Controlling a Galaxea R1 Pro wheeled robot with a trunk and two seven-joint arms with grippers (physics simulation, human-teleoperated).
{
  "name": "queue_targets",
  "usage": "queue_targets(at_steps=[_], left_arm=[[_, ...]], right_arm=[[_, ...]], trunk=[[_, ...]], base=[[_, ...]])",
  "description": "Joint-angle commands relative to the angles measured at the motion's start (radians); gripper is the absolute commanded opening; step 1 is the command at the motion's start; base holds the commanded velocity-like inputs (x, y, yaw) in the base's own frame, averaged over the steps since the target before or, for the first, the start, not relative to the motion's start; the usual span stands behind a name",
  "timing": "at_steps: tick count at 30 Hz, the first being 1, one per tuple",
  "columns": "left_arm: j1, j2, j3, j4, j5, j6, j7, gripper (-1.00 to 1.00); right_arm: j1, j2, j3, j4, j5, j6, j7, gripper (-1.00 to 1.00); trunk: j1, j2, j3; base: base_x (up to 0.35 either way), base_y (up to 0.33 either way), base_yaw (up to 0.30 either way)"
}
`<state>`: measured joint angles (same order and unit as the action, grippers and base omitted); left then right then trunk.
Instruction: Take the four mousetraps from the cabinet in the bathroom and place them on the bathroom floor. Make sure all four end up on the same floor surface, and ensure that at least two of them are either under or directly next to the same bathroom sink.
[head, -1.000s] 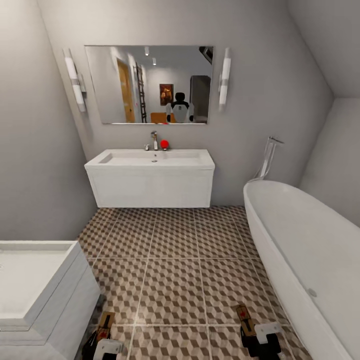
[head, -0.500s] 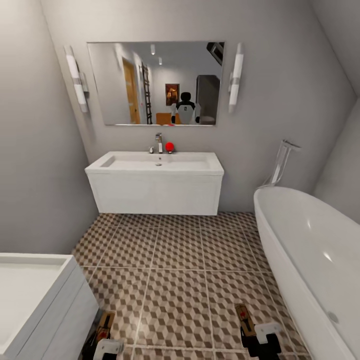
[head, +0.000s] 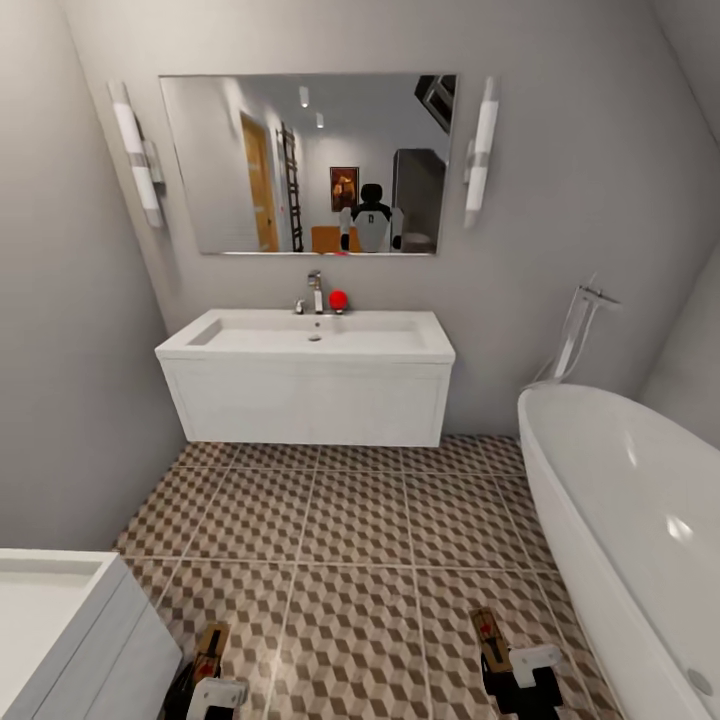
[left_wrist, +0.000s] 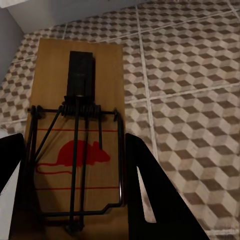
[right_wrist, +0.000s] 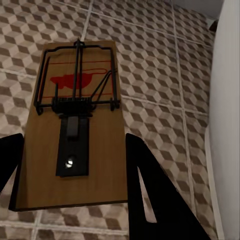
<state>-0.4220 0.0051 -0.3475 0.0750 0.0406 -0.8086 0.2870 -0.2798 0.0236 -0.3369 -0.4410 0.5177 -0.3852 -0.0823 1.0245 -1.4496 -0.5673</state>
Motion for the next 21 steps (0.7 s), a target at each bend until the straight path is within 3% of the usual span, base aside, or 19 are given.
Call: queue_targets(at_steps=[1,17,21], left_arm=[[-0.001,0.0,-0.008,0.003,0.004,-0.004,0.003,-1.0],[-0.001,0.0,-0.008,0.003,0.004,-0.003,0.003,-1.0],[-0.001,0.0,-0.008,0.003,0.003,0.024,0.002,-1.0]], right_arm=[[-0.001,0.001,-0.007,0.001,0.007,-0.004,0.001,-1.0],[-0.001,0.0,-0.006,0.035,0.008,-0.04,0.001,-1.0],[-0.001,-0.001,-0.006,0.036,0.008,-0.041,0.001,-1.0]], trunk=[[0.001,0.0,-0.001],[0.001,0.0,-0.001],[0.001,0.0,-0.001]], base=[[0.306,0.0,0.0],[0.313,0.0,0.0],[0.322,0.0,0.0]])
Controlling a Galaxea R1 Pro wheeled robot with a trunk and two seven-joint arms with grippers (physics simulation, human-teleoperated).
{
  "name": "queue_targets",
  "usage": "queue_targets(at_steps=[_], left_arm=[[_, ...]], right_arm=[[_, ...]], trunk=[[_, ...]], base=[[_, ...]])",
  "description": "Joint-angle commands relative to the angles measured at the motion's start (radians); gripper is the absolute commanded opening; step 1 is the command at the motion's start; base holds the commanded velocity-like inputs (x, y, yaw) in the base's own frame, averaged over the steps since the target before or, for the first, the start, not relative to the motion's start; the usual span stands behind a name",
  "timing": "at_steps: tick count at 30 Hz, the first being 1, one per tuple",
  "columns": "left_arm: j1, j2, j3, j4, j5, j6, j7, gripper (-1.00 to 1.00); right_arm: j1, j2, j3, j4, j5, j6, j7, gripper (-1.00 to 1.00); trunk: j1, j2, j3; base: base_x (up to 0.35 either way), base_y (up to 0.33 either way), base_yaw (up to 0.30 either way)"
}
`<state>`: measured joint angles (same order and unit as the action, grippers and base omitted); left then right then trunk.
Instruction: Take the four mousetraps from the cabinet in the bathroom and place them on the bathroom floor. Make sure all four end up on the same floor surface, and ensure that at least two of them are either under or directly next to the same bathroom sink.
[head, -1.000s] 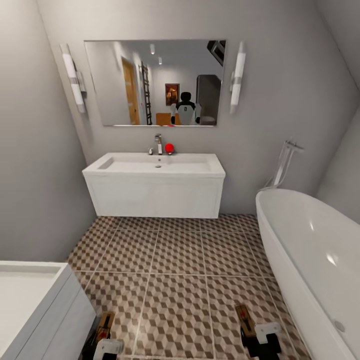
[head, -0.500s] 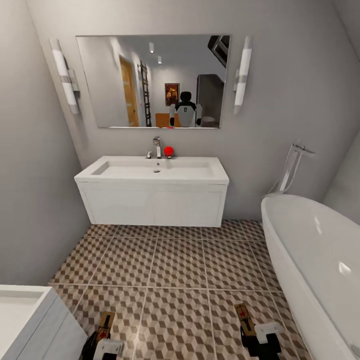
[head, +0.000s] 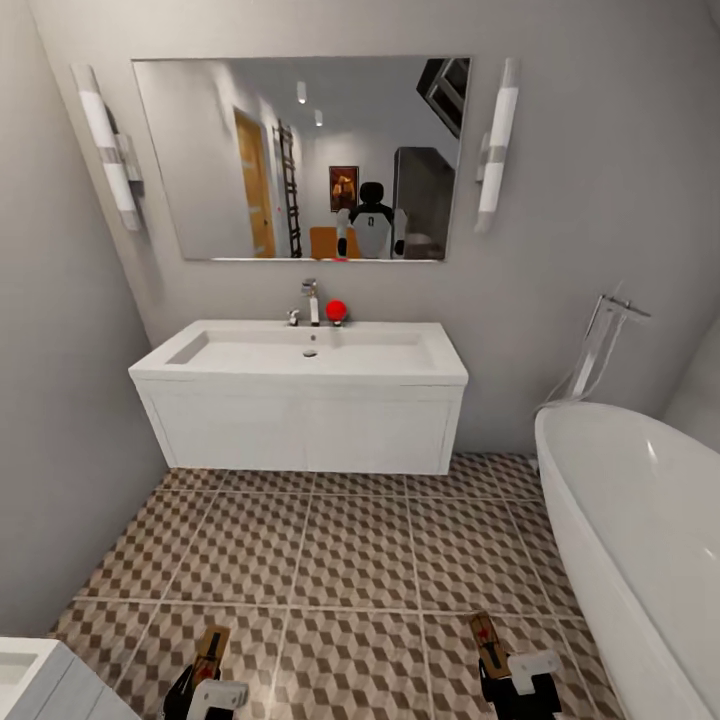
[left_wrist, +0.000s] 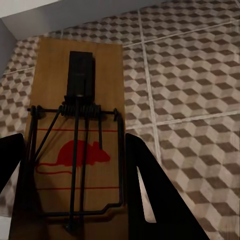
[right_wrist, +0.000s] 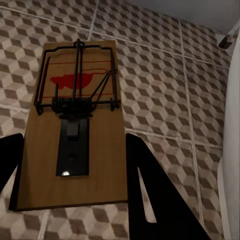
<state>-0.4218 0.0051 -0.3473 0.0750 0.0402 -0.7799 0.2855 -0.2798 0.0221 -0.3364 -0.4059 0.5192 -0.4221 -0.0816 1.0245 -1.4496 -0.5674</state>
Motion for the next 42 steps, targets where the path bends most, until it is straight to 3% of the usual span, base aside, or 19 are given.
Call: queue_targets(at_steps=[1,18,42], left_arm=[[-0.001,-0.001,-0.009,0.003,0.003,0.002,0.003,-1.0],[-0.002,-0.001,-0.009,0.003,0.003,0.013,0.003,-1.0],[-0.002,-0.001,-0.009,0.003,0.003,0.014,0.003,-1.0]], right_arm=[[-0.001,0.001,-0.006,0.001,0.007,-0.004,0.0,-1.0],[-0.001,0.001,-0.007,0.001,0.007,-0.004,0.0,-1.0],[-0.001,0.001,-0.006,0.001,0.007,-0.004,0.0,-1.0]], trunk=[[0.001,0.0,-0.001],[0.001,0.0,-0.001],[0.001,0.0,-0.001]], base=[[0.322,0.0,0.0],[0.278,0.0,0.0],[0.013,0.0,0.0]])
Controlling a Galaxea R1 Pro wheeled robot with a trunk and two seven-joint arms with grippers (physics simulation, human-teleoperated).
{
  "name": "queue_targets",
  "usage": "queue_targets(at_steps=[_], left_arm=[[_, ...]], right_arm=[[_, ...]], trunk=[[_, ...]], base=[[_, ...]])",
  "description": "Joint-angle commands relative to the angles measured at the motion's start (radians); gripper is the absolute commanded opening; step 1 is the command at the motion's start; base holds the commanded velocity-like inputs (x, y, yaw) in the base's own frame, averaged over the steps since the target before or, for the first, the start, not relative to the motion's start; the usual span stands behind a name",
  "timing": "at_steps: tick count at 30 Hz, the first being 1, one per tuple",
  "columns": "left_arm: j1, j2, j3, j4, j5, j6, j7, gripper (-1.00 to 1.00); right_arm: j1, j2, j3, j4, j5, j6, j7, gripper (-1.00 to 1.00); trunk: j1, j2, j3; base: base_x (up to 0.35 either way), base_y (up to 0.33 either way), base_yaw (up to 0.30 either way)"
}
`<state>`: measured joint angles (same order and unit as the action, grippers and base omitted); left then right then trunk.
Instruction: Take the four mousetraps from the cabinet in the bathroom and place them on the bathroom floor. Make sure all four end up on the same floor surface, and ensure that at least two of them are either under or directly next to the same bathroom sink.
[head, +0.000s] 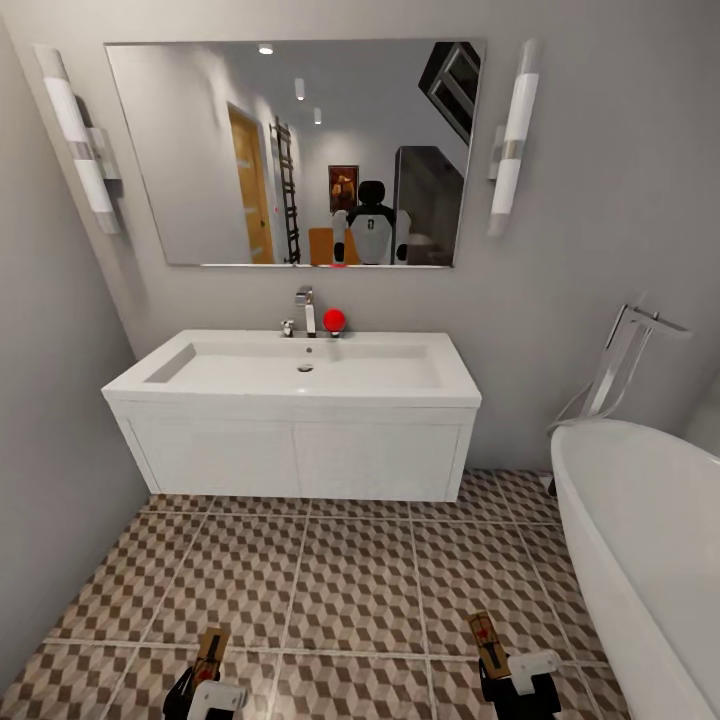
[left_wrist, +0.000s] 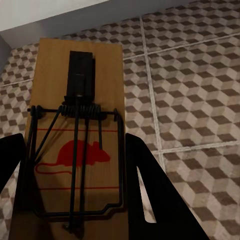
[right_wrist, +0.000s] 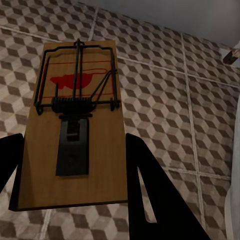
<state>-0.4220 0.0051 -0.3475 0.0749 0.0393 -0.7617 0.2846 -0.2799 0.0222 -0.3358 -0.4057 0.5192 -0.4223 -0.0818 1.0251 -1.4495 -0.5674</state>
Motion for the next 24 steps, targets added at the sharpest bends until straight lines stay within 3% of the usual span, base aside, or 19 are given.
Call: queue_targets(at_steps=[1,12,17,20,24], left_arm=[[-0.001,0.0,-0.008,0.003,0.004,-0.004,0.004,-1.0],[-0.001,0.001,-0.008,0.003,0.005,0.001,0.005,-1.0],[0.0,0.001,0.005,-0.002,0.021,0.052,0.009,-1.0],[0.001,0.001,0.038,-0.009,0.065,0.133,0.009,-1.0],[0.002,0.025,0.056,-0.109,0.113,0.352,0.003,-1.0]], right_arm=[[-0.001,0.001,-0.006,0.001,0.007,-0.004,0.0,-1.0],[-0.001,0.001,-0.006,0.001,0.007,-0.004,0.0,-1.0],[-0.001,0.002,-0.006,0.001,0.007,-0.004,0.0,-1.0],[-0.001,0.003,-0.004,0.0,0.008,-0.004,0.0,-1.0],[-0.001,0.029,-0.003,-0.013,0.011,0.002,-0.011,-1.0]], trunk=[[0.0,-0.001,-0.001],[0.0,-0.001,-0.001],[0.0,-0.001,-0.001],[0.0,-0.001,-0.001],[0.0,-0.001,-0.001]], base=[[0.0,0.0,0.0],[0.0,0.0,0.0],[0.0,0.0,0.0],[0.0,0.0,0.0],[0.0,0.0,0.0]])
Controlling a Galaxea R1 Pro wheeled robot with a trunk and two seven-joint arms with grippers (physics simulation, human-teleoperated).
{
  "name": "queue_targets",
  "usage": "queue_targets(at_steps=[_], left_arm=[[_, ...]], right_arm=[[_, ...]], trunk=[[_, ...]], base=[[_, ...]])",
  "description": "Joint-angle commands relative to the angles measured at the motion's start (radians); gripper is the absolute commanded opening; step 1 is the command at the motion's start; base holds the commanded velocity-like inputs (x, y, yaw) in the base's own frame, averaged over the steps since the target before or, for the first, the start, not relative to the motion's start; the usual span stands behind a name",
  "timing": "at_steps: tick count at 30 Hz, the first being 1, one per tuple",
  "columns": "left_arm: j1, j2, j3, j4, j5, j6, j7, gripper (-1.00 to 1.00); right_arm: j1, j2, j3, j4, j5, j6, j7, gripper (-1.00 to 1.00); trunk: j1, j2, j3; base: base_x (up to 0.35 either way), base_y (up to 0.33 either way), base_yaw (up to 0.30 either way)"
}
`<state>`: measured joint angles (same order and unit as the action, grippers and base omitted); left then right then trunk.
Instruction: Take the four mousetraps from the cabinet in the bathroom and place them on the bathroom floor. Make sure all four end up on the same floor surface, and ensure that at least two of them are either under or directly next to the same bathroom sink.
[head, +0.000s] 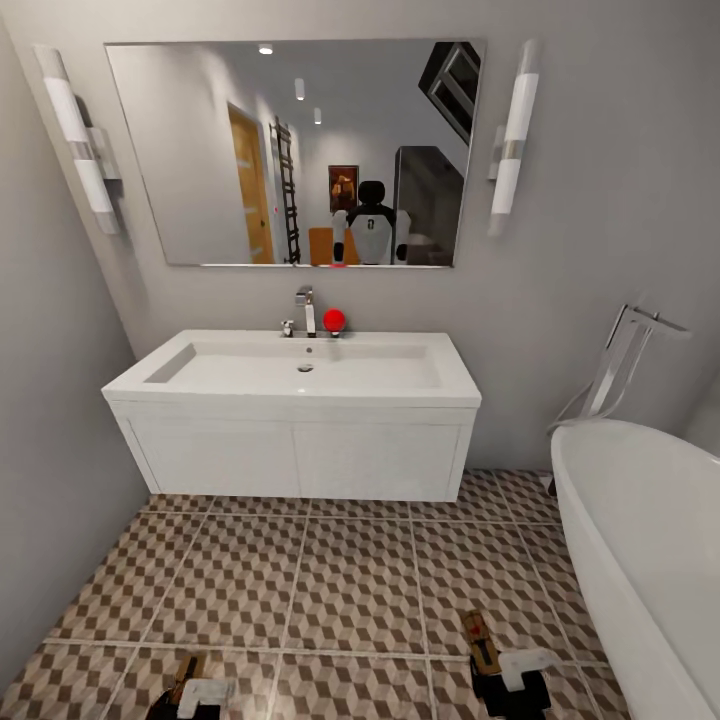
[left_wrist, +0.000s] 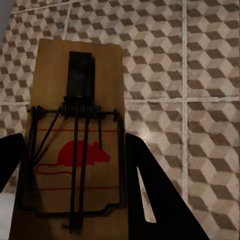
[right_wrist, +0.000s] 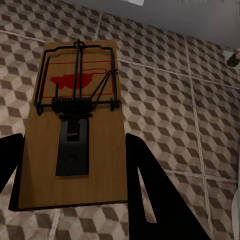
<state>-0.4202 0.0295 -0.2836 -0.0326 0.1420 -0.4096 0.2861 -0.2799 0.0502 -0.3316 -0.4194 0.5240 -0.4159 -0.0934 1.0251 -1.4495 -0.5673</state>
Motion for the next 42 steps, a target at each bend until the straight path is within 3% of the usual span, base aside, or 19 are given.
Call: queue_targets(at_steps=[1,3,5,6,8,10,12,17,20,24,32,42], left_arm=[[0.0,0.006,-0.007,-0.033,0.015,0.039,0.001,-1.0],[0.0,0.025,-0.005,-0.15,0.022,0.166,0.0,-1.0],[0.0,0.051,-0.003,-0.325,0.027,0.349,-0.004,-1.0],[0.0,0.057,-0.002,-0.366,0.028,0.392,-0.004,-1.0],[0.0,0.083,0.01,-0.504,0.036,0.528,-0.006,-1.0],[-0.001,0.099,0.043,-0.584,0.05,0.6,-0.007,-1.0],[-0.003,0.108,0.091,-0.617,0.06,0.642,-0.015,-1.0],[-0.008,0.127,0.137,-0.652,0.066,0.74,-0.065,-1.0],[-0.01,0.129,0.144,-0.682,0.066,0.778,-0.082,-1.0],[-0.01,0.123,0.146,-0.695,0.067,0.788,-0.089,-1.0],[-0.01,0.079,0.138,-0.769,0.062,0.787,-0.089,-1.0],[-0.01,0.06,0.135,-0.799,0.062,0.791,-0.084,-1.0]], right_arm=[[-0.001,0.009,-0.007,-0.005,0.007,-0.003,-0.005,-1.0],[-0.001,0.035,-0.006,-0.033,0.008,0.003,-0.03,-1.0],[-0.003,0.078,-0.005,-0.095,0.014,0.045,-0.071,-1.0],[-0.003,0.09,-0.004,-0.112,0.017,0.067,-0.079,-1.0],[-0.011,0.124,0.005,-0.19,0.022,0.189,-0.097,-1.0],[-0.037,0.124,0.04,-0.259,0.023,0.316,-0.103,-1.0],[-0.083,0.124,0.101,-0.29,0.021,0.397,-0.106,-1.0],[-0.178,0.124,0.155,-0.278,0.009,0.48,-0.107,-1.0],[-0.256,0.124,0.163,-0.208,-0.003,0.516,-0.106,-1.0],[-0.312,0.124,0.165,-0.14,-0.017,0.525,-0.107,-1.0],[-0.328,0.124,0.165,-0.134,-0.019,0.523,-0.113,-1.0],[-0.33,0.124,0.167,-0.196,-0.02,0.522,-0.112,-1.0]], trunk=[[0.0,0.0,-0.001],[0.0,0.0,-0.001],[0.0,0.0,-0.001],[0.0,0.0,-0.001],[0.0,0.0,-0.001],[0.0,0.0,-0.001],[0.0,0.0,-0.001],[0.0,0.0,-0.001],[0.0,0.0,-0.001],[0.0,0.0,-0.001],[0.0,0.0,-0.001],[0.0,0.0,-0.001]], base=[[0.0,0.0,0.0],[0.0,0.0,0.0],[0.0,0.0,0.0],[0.0,0.0,0.0],[0.0,0.0,0.0],[0.0,0.0,0.0],[0.0,0.0,0.0],[0.0,0.0,0.0],[0.0,0.0,0.0],[0.0,0.0,0.0],[0.0,0.0,0.0],[0.0,0.0,0.0]])
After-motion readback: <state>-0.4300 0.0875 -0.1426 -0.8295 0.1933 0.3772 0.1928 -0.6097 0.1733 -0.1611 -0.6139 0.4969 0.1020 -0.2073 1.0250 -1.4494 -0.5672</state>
